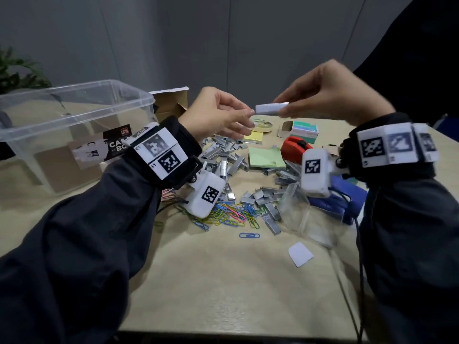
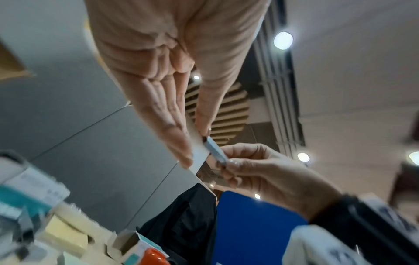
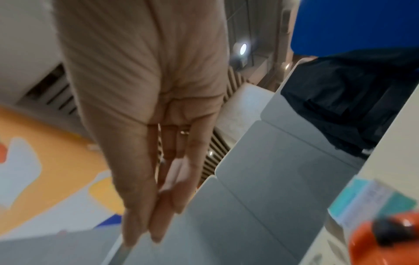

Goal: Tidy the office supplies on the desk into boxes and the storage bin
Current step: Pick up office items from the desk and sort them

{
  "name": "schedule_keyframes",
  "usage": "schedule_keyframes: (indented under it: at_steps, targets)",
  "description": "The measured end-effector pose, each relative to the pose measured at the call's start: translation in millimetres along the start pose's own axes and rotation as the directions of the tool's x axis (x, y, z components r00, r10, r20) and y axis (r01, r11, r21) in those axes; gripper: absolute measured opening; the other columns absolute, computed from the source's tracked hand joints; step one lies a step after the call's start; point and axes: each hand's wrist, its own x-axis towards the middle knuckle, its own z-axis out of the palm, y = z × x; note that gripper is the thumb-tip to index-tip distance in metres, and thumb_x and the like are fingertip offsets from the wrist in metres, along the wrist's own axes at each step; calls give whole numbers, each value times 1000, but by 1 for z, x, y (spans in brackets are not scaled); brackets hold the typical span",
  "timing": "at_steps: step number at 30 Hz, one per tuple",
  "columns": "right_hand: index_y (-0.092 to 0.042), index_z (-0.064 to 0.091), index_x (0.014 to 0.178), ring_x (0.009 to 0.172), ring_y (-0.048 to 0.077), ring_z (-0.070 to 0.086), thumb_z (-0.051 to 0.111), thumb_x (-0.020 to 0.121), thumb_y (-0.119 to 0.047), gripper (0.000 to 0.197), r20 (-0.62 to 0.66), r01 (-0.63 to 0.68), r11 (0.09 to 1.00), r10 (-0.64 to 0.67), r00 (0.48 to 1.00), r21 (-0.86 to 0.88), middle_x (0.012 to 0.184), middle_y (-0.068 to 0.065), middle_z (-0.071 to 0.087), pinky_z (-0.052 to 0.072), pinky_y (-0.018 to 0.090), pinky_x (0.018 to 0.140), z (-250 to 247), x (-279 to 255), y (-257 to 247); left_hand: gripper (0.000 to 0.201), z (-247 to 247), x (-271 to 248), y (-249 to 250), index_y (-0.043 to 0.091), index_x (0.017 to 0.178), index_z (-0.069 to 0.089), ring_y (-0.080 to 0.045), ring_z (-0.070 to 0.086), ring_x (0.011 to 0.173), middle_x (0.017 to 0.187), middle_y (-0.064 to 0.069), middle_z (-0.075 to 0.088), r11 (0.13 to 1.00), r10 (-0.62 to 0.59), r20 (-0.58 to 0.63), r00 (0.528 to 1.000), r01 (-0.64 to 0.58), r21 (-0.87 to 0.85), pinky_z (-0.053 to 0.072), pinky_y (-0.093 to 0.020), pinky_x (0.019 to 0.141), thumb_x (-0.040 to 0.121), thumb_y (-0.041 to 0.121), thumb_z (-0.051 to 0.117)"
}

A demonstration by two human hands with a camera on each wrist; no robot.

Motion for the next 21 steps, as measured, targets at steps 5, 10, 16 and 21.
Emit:
schedule_keyframes:
  at_steps: [5,10,16,21]
  targets:
    - [-8,75,104,69,7,67,79,79,-9,25,-149,-26,998,33,988,49,83,4,75,55,13,71,-26,-10,17,34,27,-2,-2,-2,103,67,-20,70,71,86,-14,74,920,-218,368,904,64,387,55,-24,56,93,30,62]
    - [-9,76,104,74,12,68,80,78,-10,26,-191,-62,993,81,978,102,89,13,74,59,25,82,-23,-5,29,50,64,-1,-5,2,101,70,-19,72,73,85,-11,75,804,-479,472,740,155,574,55,-23,60,89,49,60]
    - [-10,77,99,76,17,68,82,77,-12,23,-173,-46,994,63,983,99,87,16,74,59,27,80,-20,-1,31,34,83,1,-13,4,83,67,-18,72,65,73,-8,73,741,-560,449,696,177,648,52,-22,54,89,37,66]
    - [-14,78,96,76,17,67,83,76,-13,20,-183,-50,994,68,981,100,86,16,74,58,28,83,-22,0,35,18,69,8,-8,-2,88,68,-21,73,66,69,-9,68,772,-518,425,743,192,606,54,-21,51,90,16,65]
